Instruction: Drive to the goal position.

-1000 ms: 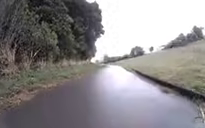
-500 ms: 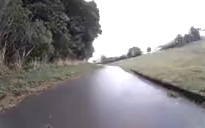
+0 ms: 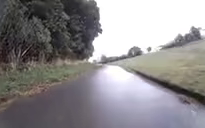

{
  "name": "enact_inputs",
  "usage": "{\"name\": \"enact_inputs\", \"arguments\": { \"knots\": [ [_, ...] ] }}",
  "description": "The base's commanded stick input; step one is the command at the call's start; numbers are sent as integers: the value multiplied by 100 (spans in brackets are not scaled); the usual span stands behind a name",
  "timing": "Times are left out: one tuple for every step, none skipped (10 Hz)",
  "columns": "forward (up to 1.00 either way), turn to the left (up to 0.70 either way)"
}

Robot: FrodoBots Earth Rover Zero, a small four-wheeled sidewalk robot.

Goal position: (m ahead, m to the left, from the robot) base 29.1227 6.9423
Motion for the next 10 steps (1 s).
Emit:
{"name": "enact_inputs", "arguments": {
  "knots": [
    [66,-3],
    [65,-4],
    [66,-2],
    [66,-1],
    [66,0],
    [66,-1],
    [66,-2],
    [66,-13],
    [66,-14],
    [66,-16]
  ]
}}
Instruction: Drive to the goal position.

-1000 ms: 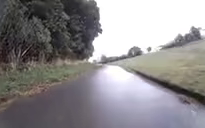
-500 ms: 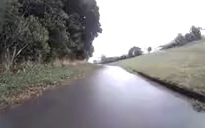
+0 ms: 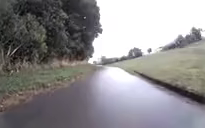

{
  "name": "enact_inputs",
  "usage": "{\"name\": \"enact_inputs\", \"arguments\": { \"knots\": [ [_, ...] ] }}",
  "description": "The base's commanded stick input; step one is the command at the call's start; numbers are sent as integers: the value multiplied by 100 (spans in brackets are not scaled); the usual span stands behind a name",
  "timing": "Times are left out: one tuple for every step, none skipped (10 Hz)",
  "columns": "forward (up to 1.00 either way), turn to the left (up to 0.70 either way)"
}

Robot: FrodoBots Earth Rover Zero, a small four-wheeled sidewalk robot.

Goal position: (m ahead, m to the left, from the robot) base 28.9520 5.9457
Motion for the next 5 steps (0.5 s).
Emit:
{"name": "enact_inputs", "arguments": {
  "knots": [
    [66,-16],
    [66,-18],
    [65,-18],
    [66,-20],
    [65,-21]
  ]
}}
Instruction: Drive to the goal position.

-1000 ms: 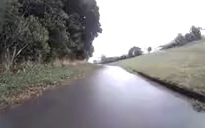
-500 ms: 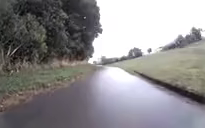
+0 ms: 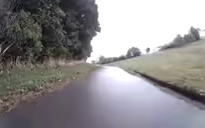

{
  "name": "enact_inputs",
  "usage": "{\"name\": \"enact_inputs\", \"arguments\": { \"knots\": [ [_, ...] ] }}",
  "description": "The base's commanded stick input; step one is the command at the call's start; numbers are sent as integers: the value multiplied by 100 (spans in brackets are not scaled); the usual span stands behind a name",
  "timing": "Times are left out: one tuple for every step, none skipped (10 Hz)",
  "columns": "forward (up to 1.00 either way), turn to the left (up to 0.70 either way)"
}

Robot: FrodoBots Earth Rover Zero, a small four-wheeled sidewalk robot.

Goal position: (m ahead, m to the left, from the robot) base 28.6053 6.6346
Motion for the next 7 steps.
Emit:
{"name": "enact_inputs", "arguments": {
  "knots": [
    [65,-21],
    [65,-16],
    [66,-13],
    [66,-8],
    [66,-7],
    [66,-4],
    [66,-4]
  ]
}}
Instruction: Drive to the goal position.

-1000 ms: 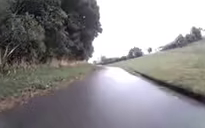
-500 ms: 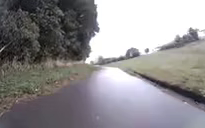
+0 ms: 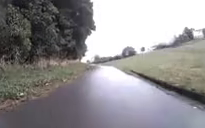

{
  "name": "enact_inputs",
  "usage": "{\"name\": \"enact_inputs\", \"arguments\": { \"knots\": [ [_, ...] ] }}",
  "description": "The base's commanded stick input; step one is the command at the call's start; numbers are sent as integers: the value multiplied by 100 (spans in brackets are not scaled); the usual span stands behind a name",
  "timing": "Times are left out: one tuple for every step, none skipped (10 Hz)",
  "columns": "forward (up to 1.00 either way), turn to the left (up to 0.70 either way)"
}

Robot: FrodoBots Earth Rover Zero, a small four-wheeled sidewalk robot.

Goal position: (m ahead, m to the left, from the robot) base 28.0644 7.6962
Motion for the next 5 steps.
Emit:
{"name": "enact_inputs", "arguments": {
  "knots": [
    [66,-4],
    [66,-4],
    [66,-4],
    [66,-5],
    [66,-6]
  ]
}}
